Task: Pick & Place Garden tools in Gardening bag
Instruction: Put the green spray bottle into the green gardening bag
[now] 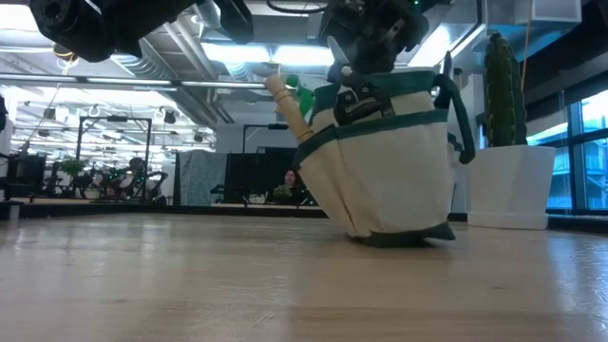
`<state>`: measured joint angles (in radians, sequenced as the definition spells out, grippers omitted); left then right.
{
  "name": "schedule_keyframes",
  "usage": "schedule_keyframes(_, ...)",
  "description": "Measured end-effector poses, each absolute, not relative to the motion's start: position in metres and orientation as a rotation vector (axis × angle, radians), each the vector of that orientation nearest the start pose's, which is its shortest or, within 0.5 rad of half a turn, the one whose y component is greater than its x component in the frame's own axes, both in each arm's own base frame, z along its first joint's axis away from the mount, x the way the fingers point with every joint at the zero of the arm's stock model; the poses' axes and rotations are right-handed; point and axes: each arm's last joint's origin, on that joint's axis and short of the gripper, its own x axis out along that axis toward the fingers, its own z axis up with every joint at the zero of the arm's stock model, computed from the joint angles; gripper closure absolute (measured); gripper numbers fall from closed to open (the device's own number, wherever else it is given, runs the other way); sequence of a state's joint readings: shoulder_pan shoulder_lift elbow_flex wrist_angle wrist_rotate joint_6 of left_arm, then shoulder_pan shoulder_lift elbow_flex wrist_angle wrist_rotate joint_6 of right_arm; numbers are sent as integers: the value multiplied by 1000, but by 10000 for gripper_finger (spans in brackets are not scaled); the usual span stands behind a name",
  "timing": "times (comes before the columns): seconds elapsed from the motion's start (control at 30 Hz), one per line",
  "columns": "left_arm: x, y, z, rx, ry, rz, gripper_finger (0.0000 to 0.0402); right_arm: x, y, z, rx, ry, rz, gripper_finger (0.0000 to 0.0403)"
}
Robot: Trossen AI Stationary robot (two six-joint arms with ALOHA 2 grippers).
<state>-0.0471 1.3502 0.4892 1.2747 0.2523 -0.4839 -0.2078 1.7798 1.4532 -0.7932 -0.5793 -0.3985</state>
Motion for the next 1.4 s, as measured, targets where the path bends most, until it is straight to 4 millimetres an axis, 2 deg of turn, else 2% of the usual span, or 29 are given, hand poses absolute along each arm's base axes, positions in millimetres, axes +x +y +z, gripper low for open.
schedule_keyframes(0.33, 254, -19, 253, -431, -333, -389, 387, 352, -58, 260, 119, 1013, 513, 351)
schedule_keyframes(0.43, 254, -19, 253, -431, -333, -389, 387, 348, -58, 267, 103, 1002, 501, 351)
schedule_keyframes(0.57, 255, -19, 253, -431, -333, -388, 387, 338, -56, 286, 69, 952, 482, 352)
schedule_keyframes(0.77, 254, -19, 253, -431, -333, -389, 387, 329, -54, 299, 66, 930, 477, 352)
schedule_keyframes(0.93, 254, -19, 253, -431, -333, -388, 387, 327, -50, 296, 82, 966, 471, 352)
schedule_keyframes(1.07, 254, -19, 253, -431, -333, -388, 387, 325, -45, 283, 40, 1027, 427, 352)
schedule_keyframes(1.23, 254, -19, 253, -431, -333, -388, 387, 328, -42, 269, 17, 988, 441, 352)
schedule_keyframes(1.4, 254, -19, 253, -431, -333, -388, 387, 329, -41, 265, 17, 976, 445, 352)
